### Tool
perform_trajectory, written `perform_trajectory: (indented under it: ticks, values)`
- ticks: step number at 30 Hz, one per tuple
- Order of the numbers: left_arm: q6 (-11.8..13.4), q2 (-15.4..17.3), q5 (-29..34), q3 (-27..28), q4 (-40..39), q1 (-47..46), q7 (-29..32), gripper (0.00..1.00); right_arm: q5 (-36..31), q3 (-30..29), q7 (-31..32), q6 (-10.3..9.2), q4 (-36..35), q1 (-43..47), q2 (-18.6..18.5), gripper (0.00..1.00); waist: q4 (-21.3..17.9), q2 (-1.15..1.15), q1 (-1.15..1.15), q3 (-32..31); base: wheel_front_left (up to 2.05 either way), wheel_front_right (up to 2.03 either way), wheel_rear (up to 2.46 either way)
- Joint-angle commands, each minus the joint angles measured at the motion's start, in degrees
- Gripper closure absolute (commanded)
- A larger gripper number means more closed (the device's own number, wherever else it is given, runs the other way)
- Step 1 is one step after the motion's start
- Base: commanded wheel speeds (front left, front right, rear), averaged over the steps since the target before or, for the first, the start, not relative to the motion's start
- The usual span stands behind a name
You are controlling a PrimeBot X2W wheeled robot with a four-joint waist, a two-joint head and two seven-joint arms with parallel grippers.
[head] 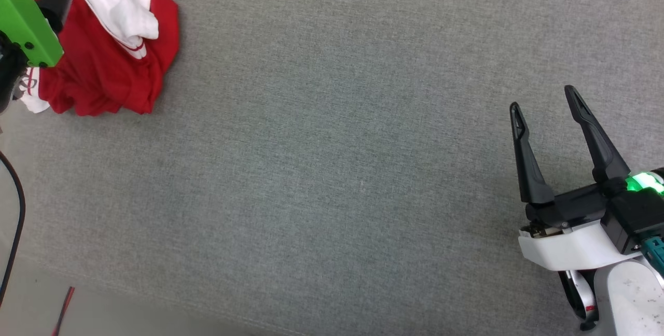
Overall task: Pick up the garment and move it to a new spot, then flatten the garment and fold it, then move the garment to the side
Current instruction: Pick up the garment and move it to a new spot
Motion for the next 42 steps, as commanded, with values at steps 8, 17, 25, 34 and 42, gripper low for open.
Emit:
perform_trajectory:
  ticks: [8,17,25,34,42]
  values:
    - [-0.2,1.1,-7.0,-7.1,1.5,-2.0,15.8,0.00,-0.3,-0.5,-0.3,-0.04,-0.5,-1.9,-0.9,0.00,-1.8,0.00,-0.01,4.1,0.00,0.00,0.00]
    - [-0.2,-2.8,-7.5,-12.3,9.0,-1.2,21.2,0.00,0.1,-0.2,-0.3,-0.04,0.0,-2.7,-1.0,0.00,-3.0,0.00,-0.01,5.3,0.00,0.00,0.00]
    - [-0.2,-2.1,-7.3,-14.8,10.5,-1.9,17.3,1.00,0.7,-0.7,-0.3,-0.04,0.9,-2.1,-0.3,0.00,-3.3,0.00,-0.01,2.9,0.00,0.00,0.00]
    - [-0.2,0.7,-6.7,-19.0,4.7,-5.7,7.1,1.00,1.6,-0.9,-0.3,-0.04,2.4,0.0,0.9,0.00,-1.1,0.00,-0.01,-4.4,0.00,0.00,0.00]
    - [-0.2,2.4,-4.6,-28.9,-5.2,-9.1,1.9,1.00,2.5,-0.4,-0.3,-0.04,3.6,2.0,2.4,0.00,-0.5,0.00,-0.01,-10.7,0.00,0.00,0.00]
